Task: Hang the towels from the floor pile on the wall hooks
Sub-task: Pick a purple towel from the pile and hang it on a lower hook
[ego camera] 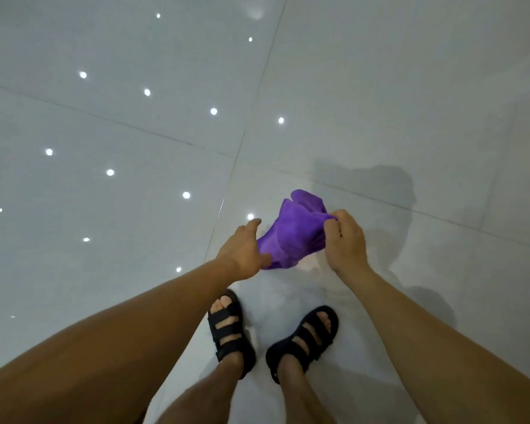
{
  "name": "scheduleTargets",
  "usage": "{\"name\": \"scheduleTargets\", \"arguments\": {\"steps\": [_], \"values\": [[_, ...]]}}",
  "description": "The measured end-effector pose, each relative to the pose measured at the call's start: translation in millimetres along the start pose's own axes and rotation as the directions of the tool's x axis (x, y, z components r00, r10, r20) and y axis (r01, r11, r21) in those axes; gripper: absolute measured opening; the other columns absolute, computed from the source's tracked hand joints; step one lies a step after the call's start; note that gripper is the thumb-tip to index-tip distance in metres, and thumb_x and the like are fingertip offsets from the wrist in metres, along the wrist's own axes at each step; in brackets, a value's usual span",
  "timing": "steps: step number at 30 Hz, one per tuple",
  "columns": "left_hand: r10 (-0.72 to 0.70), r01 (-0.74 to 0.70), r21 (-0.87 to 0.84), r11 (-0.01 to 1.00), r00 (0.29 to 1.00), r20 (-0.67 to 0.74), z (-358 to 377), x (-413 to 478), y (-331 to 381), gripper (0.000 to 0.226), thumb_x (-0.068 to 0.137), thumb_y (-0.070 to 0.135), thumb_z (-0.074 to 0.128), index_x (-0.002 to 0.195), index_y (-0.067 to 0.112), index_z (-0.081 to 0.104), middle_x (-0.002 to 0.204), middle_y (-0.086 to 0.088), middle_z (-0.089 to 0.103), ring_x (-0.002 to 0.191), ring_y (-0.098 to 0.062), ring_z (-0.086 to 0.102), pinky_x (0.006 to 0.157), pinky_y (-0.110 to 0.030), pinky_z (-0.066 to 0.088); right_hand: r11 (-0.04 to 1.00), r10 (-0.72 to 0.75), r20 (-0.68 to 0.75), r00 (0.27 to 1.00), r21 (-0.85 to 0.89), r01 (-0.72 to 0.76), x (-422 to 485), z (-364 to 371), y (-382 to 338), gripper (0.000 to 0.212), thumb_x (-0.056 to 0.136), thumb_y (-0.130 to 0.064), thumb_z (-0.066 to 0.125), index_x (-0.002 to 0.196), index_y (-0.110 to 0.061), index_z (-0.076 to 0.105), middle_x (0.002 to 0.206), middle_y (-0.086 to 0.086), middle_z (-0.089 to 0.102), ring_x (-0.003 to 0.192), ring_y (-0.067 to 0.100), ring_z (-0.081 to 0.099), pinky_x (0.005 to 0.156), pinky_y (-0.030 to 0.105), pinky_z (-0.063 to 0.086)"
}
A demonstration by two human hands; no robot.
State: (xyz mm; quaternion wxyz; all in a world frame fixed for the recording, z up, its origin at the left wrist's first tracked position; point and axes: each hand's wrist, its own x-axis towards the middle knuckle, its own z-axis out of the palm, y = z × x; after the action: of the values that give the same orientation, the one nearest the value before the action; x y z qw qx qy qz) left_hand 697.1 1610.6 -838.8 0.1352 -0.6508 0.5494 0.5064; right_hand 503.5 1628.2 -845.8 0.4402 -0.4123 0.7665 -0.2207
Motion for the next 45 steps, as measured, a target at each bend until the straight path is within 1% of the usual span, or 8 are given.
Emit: {"name": "scheduleTargets", "arguments": {"steps": [4,8,13,18,26,32,41,45], "values": [[0.199,-0.2,0.011,0.98,0.977,0.072,-71.0,-77.2,98.6,0.11,0.067,0.032,0.084,0.151,0.026,0.014,0.144,-0.007,0.038,0.124,-0.03,0.047,0.101,-0.042,0.044,0.944,0.014,-0.052,0.999,0.329,0.004,-37.2,-85.7,-103.2,0.012,0.08,-0.034,0.04,0.074,-0.027,0.046,0.073,-0.007,0.051,0.063,0.006,0.047,0.053,0.012,0.038],[0.333,-0.328,-0.182,0.927,0.943,-0.008,-136.6,-156.9,196.2,0.018,0.079,0.012,0.066,0.093,0.019,0.059,0.079,0.002,0.063,0.077,-0.02,0.061,0.058,-0.018,0.049,0.875,-0.044,-0.111,0.993,0.476,0.092,-75.1,-175.6,-195.1,0.007,0.088,-0.032,0.051,0.085,-0.027,0.055,0.083,-0.008,0.06,0.062,-0.007,0.055,0.054,0.011,0.045],[0.308,-0.349,-0.432,0.831,0.937,-0.164,-200.6,-240.5,301.6,0.013,0.086,0.003,0.046,0.088,0.01,0.056,0.081,-0.018,0.064,0.069,-0.03,0.061,0.066,-0.04,0.057,0.841,0.034,-0.145,0.989,0.538,0.05,-114.8,-283.1,-267.1,0.006,0.092,-0.026,0.058,0.087,-0.023,0.059,0.085,-0.004,0.063,0.072,0.012,0.058,0.063,0.027,0.048],[0.496,-0.539,0.018,0.842,0.761,-0.419,-224.5,-302.9,392.8,0.023,0.09,0.006,0.038,0.101,0.01,0.057,0.093,-0.006,0.063,0.084,-0.024,0.058,0.071,-0.033,0.045,0.783,0.0,0.018,1.0,0.622,-0.012,-154.8,-366.2,-309.6,0.008,0.085,-0.015,0.064,0.091,-0.011,0.062,0.074,0.009,0.059,0.054,0.021,0.047,0.046,0.028,0.035],[0.803,-0.802,0.025,0.596,0.595,-0.04,-245.2,-401.2,489.9,0.043,0.077,-0.007,0.034,0.086,0.018,0.068,0.081,-0.003,0.071,0.073,-0.019,0.067,0.06,-0.029,0.055,0.923,-0.122,-0.034,0.992,0.364,0.126,-215.4,-452.4,-324.7,0.104,0.073,-0.018,0.076,0.151,-0.035,0.009,0.077,0.007,0.072,0.061,0.017,0.065,0.054,0.028,0.048],[0.913,-0.919,0.113,0.377,0.389,0.119,-253.8,-461.0,534.2,0.049,0.082,-0.008,0.037,0.075,0.027,0.071,0.079,0.013,0.07,0.077,-0.004,0.066,0.061,-0.015,0.05,0.99,-0.134,-0.2,0.971,0.011,0.14,-263.6,-485.0,-348.9,0.028,0.067,-0.045,0.08,0.087,-0.03,0.067,0.084,-0.006,0.071,0.077,0.014,0.067,0.074,0.035,0.056],[0.995,-0.904,0.419,0.089,0.06,-0.083,-237.0,-511.3,549.6,0.035,0.087,-0.004,0.044,0.11,0.012,0.065,0.112,-0.006,0.066,0.099,-0.019,0.061,0.078,-0.022,0.046,0.917,-0.14,-0.598,0.789,-0.378,-0.125,-335.0,-491.4,-370.1,0.041,0.091,-0.056,0.046,0.103,-0.02,0.062,0.097,0.003,0.066,0.085,0.023,0.06,0.07,0.034,0.048],[0.969,-0.871,0.428,0.243,0.195,-0.153,-223.5,-532.7,547.0,0.046,0.091,0.033,0.058,0.129,0.009,0.048,0.119,-0.008,0.057,0.1,-0.024,0.058,0.079,-0.035,0.048,0.938,-0.176,-0.756,0.631,-0.322,-0.124,-367.2,-493.5,-372.2,0.039,0.084,-0.057,0.054,0.07,-0.021,0.063,0.074,-0.002,0.06,0.072,0.022,0.058,0.057,0.029,0.042]]}}
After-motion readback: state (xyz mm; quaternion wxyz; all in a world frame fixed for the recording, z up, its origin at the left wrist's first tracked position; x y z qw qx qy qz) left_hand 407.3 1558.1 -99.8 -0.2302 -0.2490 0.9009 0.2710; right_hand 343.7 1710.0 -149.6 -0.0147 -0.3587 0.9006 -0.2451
